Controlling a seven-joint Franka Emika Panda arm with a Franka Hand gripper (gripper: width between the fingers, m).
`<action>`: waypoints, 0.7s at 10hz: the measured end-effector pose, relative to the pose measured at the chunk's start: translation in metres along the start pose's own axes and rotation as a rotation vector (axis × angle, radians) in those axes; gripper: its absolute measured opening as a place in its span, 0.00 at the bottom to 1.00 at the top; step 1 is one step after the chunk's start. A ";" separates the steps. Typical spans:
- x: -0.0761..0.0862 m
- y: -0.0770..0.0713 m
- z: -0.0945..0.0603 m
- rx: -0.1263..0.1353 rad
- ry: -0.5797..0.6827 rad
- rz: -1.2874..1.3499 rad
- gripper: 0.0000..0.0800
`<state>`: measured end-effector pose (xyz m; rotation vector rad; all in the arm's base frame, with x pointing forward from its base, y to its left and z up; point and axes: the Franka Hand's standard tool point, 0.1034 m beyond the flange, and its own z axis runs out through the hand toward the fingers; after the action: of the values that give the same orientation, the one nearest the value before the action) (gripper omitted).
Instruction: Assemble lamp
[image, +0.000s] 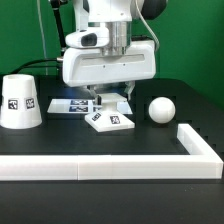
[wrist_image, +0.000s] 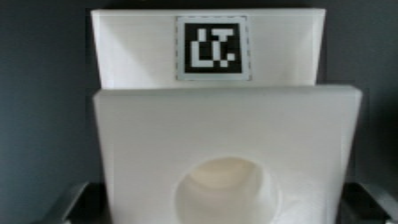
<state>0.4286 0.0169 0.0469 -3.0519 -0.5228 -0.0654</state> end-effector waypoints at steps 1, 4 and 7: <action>0.006 0.005 0.000 0.007 -0.010 0.003 0.67; 0.043 0.011 0.001 0.013 0.009 -0.005 0.67; 0.084 0.026 0.002 0.012 0.043 -0.079 0.67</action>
Offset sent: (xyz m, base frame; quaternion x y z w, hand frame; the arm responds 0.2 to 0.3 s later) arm 0.0502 0.0169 -0.0017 0.0312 -0.0018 -0.0178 0.9994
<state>0.5162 0.0201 0.0483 -3.0101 -0.6379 -0.1304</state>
